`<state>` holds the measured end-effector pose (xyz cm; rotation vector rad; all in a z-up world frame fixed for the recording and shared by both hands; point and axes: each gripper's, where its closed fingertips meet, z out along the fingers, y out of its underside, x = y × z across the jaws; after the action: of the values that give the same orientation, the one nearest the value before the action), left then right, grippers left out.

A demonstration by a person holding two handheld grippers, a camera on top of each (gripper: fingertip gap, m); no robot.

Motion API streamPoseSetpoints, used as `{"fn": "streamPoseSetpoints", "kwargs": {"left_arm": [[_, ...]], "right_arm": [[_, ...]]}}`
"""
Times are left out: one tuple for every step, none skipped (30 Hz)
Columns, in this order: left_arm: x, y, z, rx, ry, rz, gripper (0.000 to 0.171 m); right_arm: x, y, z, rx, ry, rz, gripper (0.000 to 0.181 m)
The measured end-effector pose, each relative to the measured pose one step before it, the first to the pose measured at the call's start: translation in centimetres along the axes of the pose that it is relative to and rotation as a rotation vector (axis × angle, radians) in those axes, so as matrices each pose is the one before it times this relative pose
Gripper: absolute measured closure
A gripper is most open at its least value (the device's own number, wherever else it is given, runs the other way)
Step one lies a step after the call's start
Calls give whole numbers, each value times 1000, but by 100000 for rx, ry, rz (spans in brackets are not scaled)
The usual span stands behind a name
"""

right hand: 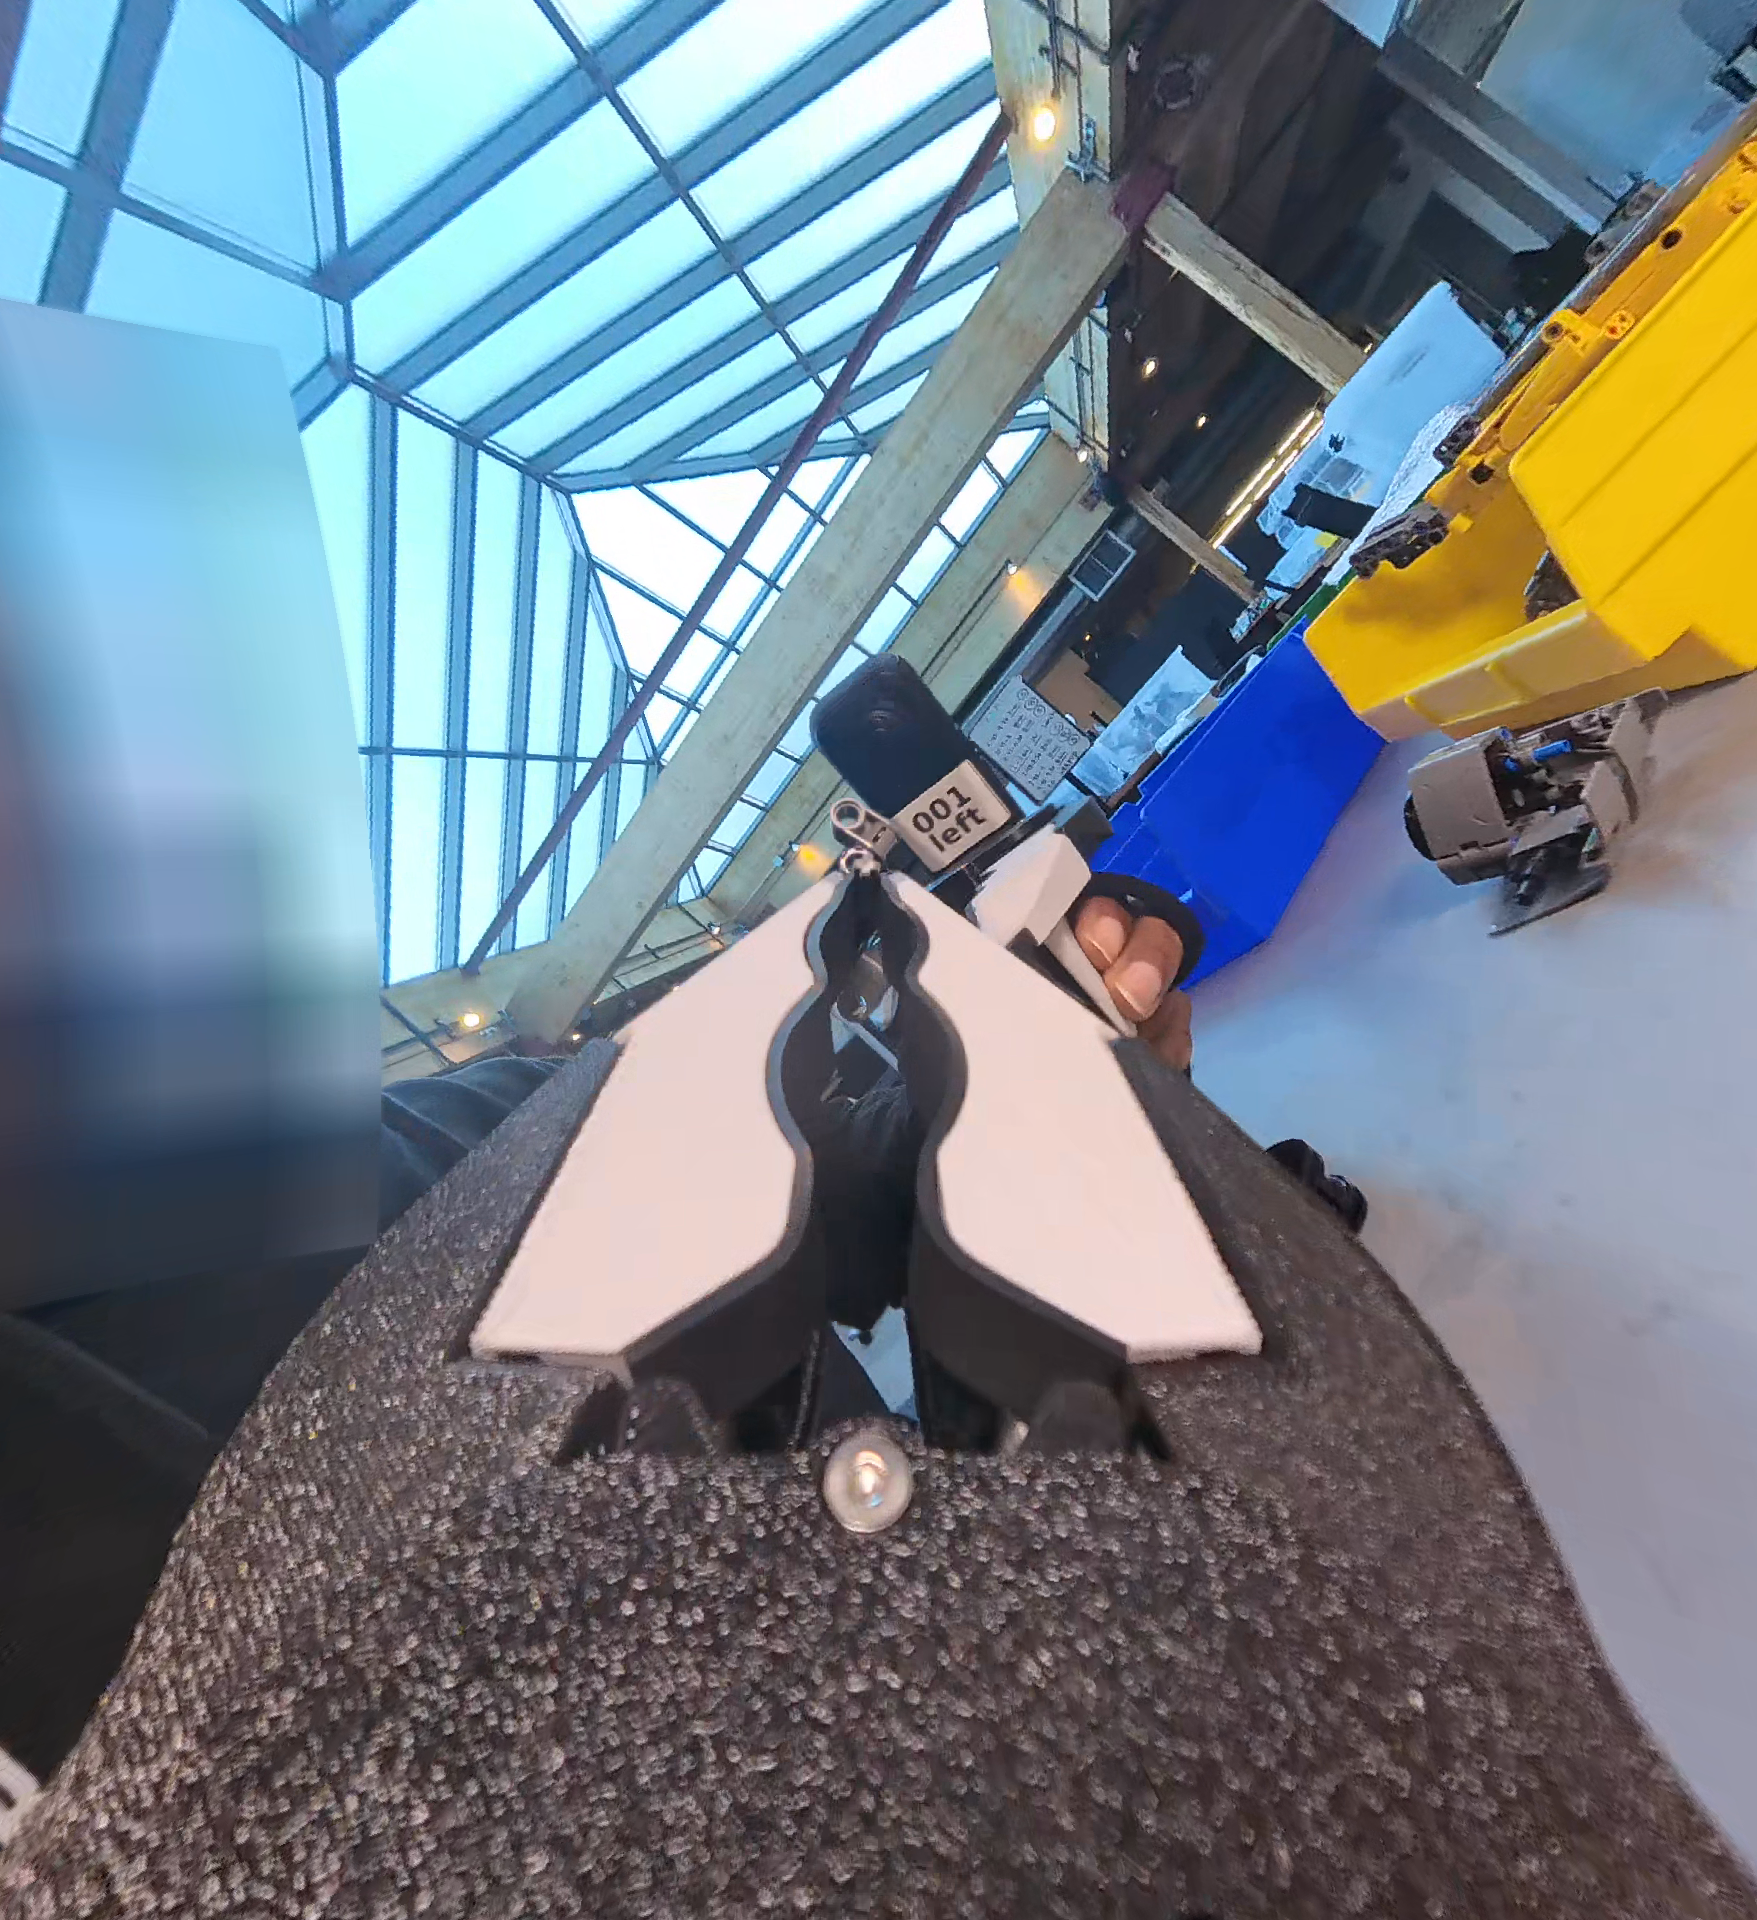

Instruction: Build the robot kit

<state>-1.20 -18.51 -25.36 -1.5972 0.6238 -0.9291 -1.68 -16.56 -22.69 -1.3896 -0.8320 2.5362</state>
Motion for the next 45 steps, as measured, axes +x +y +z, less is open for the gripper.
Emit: {"fn": "streamPoseSetpoints", "kwargs": {"left_arm": [[20, -28, 182, -83, -519, 684, 150], [87, -77, 148, 200, -52, 542, 150], [145, -141, 100, 592, 335, 296, 148], [120, -81, 85, 199, 157, 34, 150], [10, 9, 53, -206, -348, 84, 151], [-1, 3, 12, -159, -349, 155, 152], [18, -31, -7, 179, -51, -177, 153], [2, -75, -6, 468, 17, -695, 154], [-62, -51, 9, 243, -388, -976, 155], [-90, 10, 38, -122, -464, -1109, 155], [-20, -27, 27, 215, 76, -1088, 156], [-12, -60, -22, 657, 174, -1232, 156], [3, -97, -49, 855, 594, -1541, 156], [56, -109, -51, 957, 1091, -1950, 156], [99, -166, -49, 1329, 1430, -2269, 156], [161, -190, -70, 1504, 1999, -2515, 155], [179, -198, -97, 1575, 2318, -2759, 156], [208, -199, -112, 1698, 2714, -2776, 156], [270, -198, -134, 1787, 3198, -2750, 158], [202, -201, -152, 1827, 2658, -2589, 164], [158, -217, -126, 1800, 1947, -2068, 164], [172, -186, -97, 1377, 1678, -1418, 164], [117, -101, -61, 662, 1045, -1083, 164], [93, -22, -37, 107, 683, -797, 164], [112, -23, -13, 90, 689, -665, 164], [168, -60, -18, 427, 1034, -1219, 164], [165, 5, -31, 160, 1416, -2293, 164], [175, 57, -39, -104, 2074, -3434, 164], [184, 34, -80, 268, 2634, -4098, 164], [229, 54, -112, 501, 3169, -4519, 164], [318, 81, -112, 316, 3926, -4679, 163], [353, 59, -74, 567, 4022, -4187, 160], [249, 9, -42, 952, 2924, -2959, 158], [240, 17, 30, 655, 2409, -1925, 159], [226, 88, 79, 30, 2061, -1631, 158], [147, 112, 110, -213, 1471, -1573, 158], [72, 93, 74, -37, 956, -1316, 159], [-1, 68, 30, 153, 485, -1151, 159], [-82, 62, -22, 75, -134, -875, 162], [-6, 84, -38, -257, 217, -360, 164], [17, 93, -44, -575, 1, 174, 165], [-88, 154, -41, -1320, -1195, 1216, 165], [-117, 261, -6, -2361, -1811, 2042, 165], [-132, 334, 14, -2785, -2188, 2965, 165], [-209, 261, 19, -2371, -2850, 3614, 165]], "right_arm": [[99, 87, 161, 410, 331, -176, 177], [97, 91, 144, 338, 353, -137, 177], [49, 55, 117, 301, -144, 158, 177], [54, -79, 26, 1041, 42, -4, 177], [125, -48, 8, 604, 715, -811, 177], [158, 1, -17, 267, 1132, -1457, 177], [96, -28, -13, 448, 797, -1090, 178], [116, -50, -5, 569, 912, -899, 177], [133, -59, -24, 714, 1225, -1472, 177], [96, -93, -28, 758, 1109, -1919, 177], [78, -42, -19, 228, 1071, -2331, 178], [-1, -66, 6, 418, 1036, -3273, 177], [-52, -41, 35, 116, 898, -3550, 178], [-85, -50, 27, 48, 801, -3848, 178], [-128, -84, 13, 208, 521, -3814, 179], [-164, -64, 24, 104, -99, -2369, 179], [-136, -39, 32, 129, -55, -2268, 179], [-175, -10, 18, 128, -360, -2294, 178], [-260, 54, 61, -391, -1254, -1075, 178], [-169, 53, 64, -190, -681, -652, 178], [-86, 23, 18, -72, -235, -1276, 179], [-147, 37, 11, -355, -765, -859, 178], [-83, 41, 3, -384, -396, -860, 179], [-71, 63, -6, -582, -233, -1362, 178], [-110, 62, -6, -750, -320, -2027, 179], [-163, 37, -1, -925, -292, -2865, 179], [-148, 44, 2, -1304, 5, -3634, 179], [-179, 90, -4, -1748, -46, -4163, 179], [-214, 133, -7, -2198, -123, -4747, 180], [-254, 172, 4, -2622, -287, -5212, 180], [-327, 170, 10, -2642, -979, -4592, 180], [-303, 108, 16, -1935, -1075, -3003, 180], [-235, 60, 12, -1204, -931, -1893, 180], [-241, 49, -4, -765, -1216, -841, 180], [-224, 18, -18, -435, -1337, -481, 180], [-166, 28, -32, -528, -868, -966, 180], [-114, 92, -51, -1184, -427, -2114, 181], [-99, 172, -61, -2031, -161, -3037, 181], [-86, 360, -28, -3346, 152, -4162, 181], [-140, 417, 18, -3725, 194, -4816, 181], [-86, 317, 37, -2998, 757, -4434, 181], [58, 185, -21, -2103, 1478, -3513, 181], [68, 102, -58, -1436, 974, -2172, 181], [50, -34, -77, -461, 621, -1014, 181], [128, -59, -82, -206, 962, -291, 181]]}}
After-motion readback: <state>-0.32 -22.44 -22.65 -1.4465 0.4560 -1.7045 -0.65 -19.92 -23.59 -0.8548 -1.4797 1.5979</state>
